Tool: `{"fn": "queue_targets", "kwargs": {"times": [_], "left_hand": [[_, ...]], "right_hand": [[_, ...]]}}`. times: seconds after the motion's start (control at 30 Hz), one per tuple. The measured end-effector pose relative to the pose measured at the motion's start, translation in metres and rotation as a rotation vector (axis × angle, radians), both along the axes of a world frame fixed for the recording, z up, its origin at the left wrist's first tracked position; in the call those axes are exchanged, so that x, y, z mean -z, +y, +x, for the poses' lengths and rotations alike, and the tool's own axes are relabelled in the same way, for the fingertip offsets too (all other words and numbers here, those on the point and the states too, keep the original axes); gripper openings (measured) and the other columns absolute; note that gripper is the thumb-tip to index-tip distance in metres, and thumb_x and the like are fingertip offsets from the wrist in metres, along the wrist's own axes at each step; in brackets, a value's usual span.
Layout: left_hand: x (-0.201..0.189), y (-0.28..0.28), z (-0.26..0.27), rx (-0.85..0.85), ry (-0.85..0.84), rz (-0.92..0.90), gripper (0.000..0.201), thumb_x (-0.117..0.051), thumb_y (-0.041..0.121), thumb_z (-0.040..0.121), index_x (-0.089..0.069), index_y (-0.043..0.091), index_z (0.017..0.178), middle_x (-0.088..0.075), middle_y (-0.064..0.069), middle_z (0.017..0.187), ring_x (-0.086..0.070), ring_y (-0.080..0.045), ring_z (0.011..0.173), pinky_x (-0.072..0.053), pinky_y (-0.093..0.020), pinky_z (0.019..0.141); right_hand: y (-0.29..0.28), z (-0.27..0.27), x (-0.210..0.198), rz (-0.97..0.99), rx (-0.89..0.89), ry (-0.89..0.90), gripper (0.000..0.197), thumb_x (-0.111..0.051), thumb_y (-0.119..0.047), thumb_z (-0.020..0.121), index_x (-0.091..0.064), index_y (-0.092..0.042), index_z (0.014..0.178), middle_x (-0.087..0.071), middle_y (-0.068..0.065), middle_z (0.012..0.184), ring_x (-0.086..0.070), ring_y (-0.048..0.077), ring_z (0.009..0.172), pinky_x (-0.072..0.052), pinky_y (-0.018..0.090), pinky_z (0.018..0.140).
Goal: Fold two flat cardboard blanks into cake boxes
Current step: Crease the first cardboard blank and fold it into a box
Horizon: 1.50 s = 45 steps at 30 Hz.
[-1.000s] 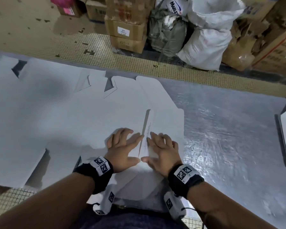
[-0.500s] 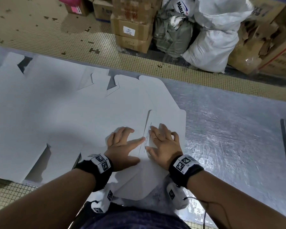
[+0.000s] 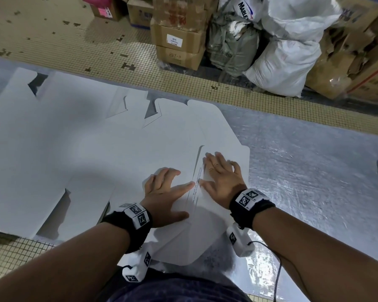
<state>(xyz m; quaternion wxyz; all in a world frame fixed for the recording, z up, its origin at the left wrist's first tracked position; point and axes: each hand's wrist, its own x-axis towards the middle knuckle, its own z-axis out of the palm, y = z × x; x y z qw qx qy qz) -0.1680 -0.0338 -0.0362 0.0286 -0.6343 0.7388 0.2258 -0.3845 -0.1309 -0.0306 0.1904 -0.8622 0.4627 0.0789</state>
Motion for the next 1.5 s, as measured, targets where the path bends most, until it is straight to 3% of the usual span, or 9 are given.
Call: {"fn": "queue_targets", "kwargs": {"times": [0.23,0.43,0.6,0.77,0.87,0.97,1.1,1.3,1.5], "left_hand": [[0.001,-0.001,0.000,0.003,0.002,-0.011,0.087,-0.058,0.072,0.068,-0.022,0.059,0.145,-0.004,0.004,0.159,0.009,-0.028,0.148,-0.002,-0.054,0.118],[0.004,-0.001,0.001,0.014,-0.034,0.011,0.087,-0.051,0.076,0.070,-0.010,0.063,0.146,0.003,0.003,0.160,0.016,-0.030,0.148,0.004,-0.053,0.118],[0.004,-0.003,0.000,0.002,-0.009,0.027,0.087,-0.055,0.074,0.071,-0.011,0.063,0.146,0.005,0.004,0.160,0.019,-0.029,0.148,0.007,-0.052,0.118],[0.003,-0.001,0.000,0.007,-0.011,0.038,0.086,-0.055,0.073,0.073,-0.011,0.062,0.146,0.007,0.004,0.159,0.021,-0.028,0.147,0.007,-0.052,0.118],[0.002,-0.002,0.001,-0.001,0.010,0.044,0.087,-0.057,0.072,0.073,-0.012,0.062,0.146,0.007,0.004,0.160,0.022,-0.027,0.147,0.009,-0.051,0.118],[0.002,-0.001,0.001,-0.002,-0.001,0.058,0.087,-0.058,0.072,0.073,-0.010,0.063,0.146,0.009,0.006,0.159,0.023,-0.026,0.147,0.009,-0.051,0.118],[0.002,-0.002,0.000,-0.024,0.026,0.035,0.088,-0.060,0.072,0.070,-0.016,0.061,0.145,0.004,0.007,0.159,0.018,-0.026,0.148,0.006,-0.050,0.118],[0.000,-0.003,0.000,-0.020,0.029,0.031,0.088,-0.058,0.074,0.070,-0.017,0.059,0.146,0.004,0.009,0.157,0.017,-0.024,0.147,0.009,-0.048,0.119],[0.000,-0.003,-0.001,-0.035,0.052,0.029,0.088,-0.059,0.074,0.070,-0.019,0.058,0.147,0.003,0.012,0.155,0.019,-0.020,0.146,0.013,-0.046,0.118]], "right_hand": [[-0.001,0.006,0.004,0.015,0.018,0.053,0.072,-0.027,-0.053,0.101,0.000,-0.018,0.158,0.010,-0.003,0.166,0.020,0.017,0.150,0.015,0.044,0.118],[-0.017,0.012,-0.007,-0.001,-0.041,0.123,0.079,-0.032,-0.057,0.097,-0.003,-0.017,0.158,0.013,-0.002,0.166,0.026,0.016,0.148,0.027,0.047,0.114],[-0.026,0.012,-0.007,0.064,0.045,0.109,0.095,-0.035,-0.070,0.088,0.006,-0.020,0.158,0.018,-0.006,0.165,0.023,0.018,0.150,0.015,0.050,0.118],[-0.028,0.016,-0.008,0.089,0.073,0.099,0.112,-0.015,-0.083,0.065,0.001,-0.022,0.158,0.011,-0.008,0.166,0.015,0.020,0.152,0.000,0.049,0.121],[-0.029,0.017,-0.010,0.088,0.060,0.112,0.108,-0.017,-0.082,0.071,0.000,-0.021,0.158,0.010,-0.007,0.166,0.014,0.020,0.152,0.000,0.048,0.121],[-0.029,0.017,-0.014,0.072,0.014,0.150,0.092,-0.029,-0.071,0.089,-0.001,-0.017,0.158,0.010,-0.005,0.166,0.014,0.023,0.152,0.000,0.050,0.120],[-0.015,0.012,-0.012,0.054,-0.041,0.169,0.075,-0.024,-0.058,0.101,0.003,-0.017,0.158,0.016,-0.006,0.165,0.019,0.024,0.151,0.004,0.050,0.119],[0.003,0.008,-0.015,0.071,-0.068,0.132,0.062,-0.024,-0.041,0.105,-0.002,-0.019,0.159,0.014,-0.007,0.166,0.025,0.022,0.149,0.009,0.052,0.118],[0.027,0.004,-0.012,0.095,-0.079,0.131,0.065,-0.027,-0.043,0.103,-0.002,-0.019,0.159,0.012,-0.008,0.166,0.029,0.020,0.148,0.013,0.052,0.118]]}}
